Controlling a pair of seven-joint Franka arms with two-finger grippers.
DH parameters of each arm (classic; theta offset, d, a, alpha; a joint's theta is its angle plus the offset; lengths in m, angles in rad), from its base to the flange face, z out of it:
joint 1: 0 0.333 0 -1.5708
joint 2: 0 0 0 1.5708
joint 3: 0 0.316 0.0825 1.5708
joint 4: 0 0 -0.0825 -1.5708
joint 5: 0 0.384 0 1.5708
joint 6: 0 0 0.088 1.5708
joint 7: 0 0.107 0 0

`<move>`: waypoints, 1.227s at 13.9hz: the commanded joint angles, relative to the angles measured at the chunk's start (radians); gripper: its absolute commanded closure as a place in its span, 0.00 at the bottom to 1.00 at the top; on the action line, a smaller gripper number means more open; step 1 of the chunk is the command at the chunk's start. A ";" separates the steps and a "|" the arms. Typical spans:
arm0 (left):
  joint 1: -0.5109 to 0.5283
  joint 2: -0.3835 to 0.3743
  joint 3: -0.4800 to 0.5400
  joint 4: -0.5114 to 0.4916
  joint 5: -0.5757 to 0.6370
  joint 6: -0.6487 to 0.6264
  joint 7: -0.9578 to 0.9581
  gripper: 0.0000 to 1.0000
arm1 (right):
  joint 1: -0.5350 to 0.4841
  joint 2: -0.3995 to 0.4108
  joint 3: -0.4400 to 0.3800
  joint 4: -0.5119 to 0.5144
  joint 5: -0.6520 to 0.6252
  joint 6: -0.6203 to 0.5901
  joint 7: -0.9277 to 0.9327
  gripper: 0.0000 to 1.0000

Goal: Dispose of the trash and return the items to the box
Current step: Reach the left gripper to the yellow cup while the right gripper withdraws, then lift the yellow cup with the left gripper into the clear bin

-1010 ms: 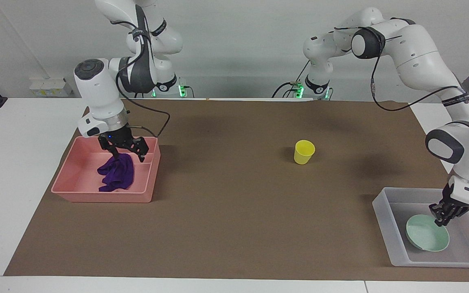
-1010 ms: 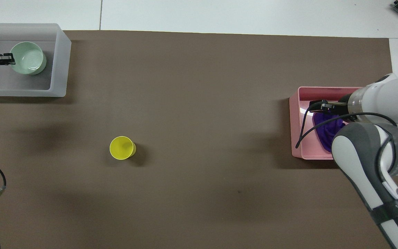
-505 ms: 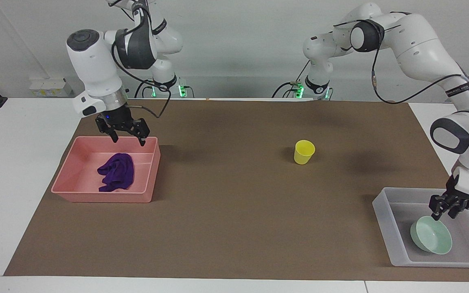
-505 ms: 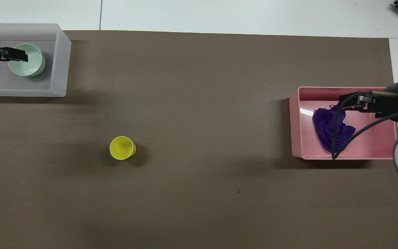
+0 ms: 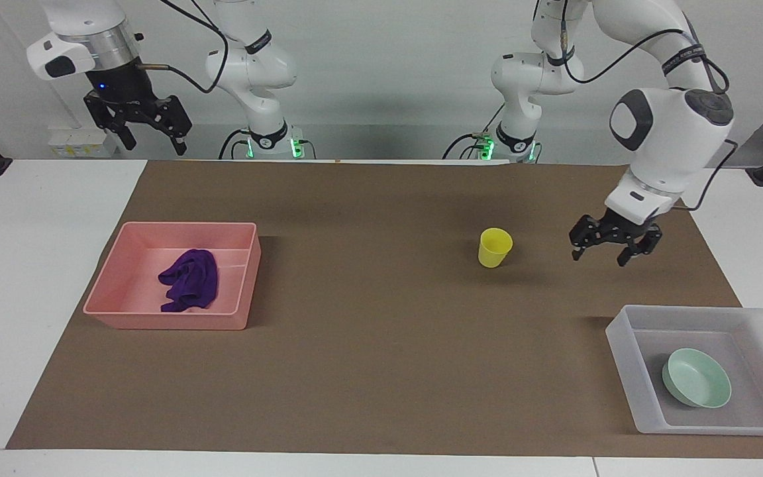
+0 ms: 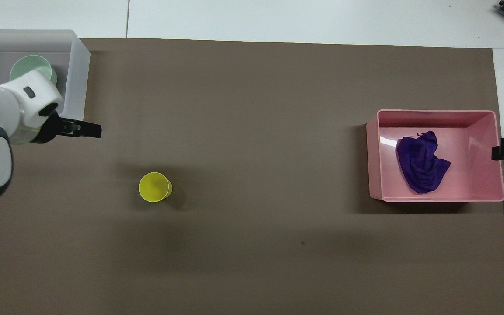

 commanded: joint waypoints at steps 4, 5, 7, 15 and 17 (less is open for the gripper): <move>-0.139 -0.115 0.011 -0.312 0.016 0.152 -0.097 0.00 | 0.005 -0.064 0.011 -0.123 0.001 0.057 -0.012 0.00; -0.165 -0.112 0.011 -0.350 0.016 0.193 -0.118 0.00 | 0.005 -0.071 0.011 -0.139 0.000 0.064 -0.018 0.00; -0.182 -0.113 0.011 -0.404 0.016 0.262 -0.143 0.01 | 0.007 -0.076 0.015 -0.153 -0.023 0.077 -0.026 0.00; -0.182 -0.096 0.013 -0.417 0.016 0.355 -0.144 1.00 | 0.012 -0.088 0.026 -0.174 -0.043 0.093 -0.013 0.00; -0.162 -0.090 0.017 -0.346 0.016 0.303 -0.141 1.00 | 0.012 -0.088 0.026 -0.174 -0.043 0.093 -0.013 0.00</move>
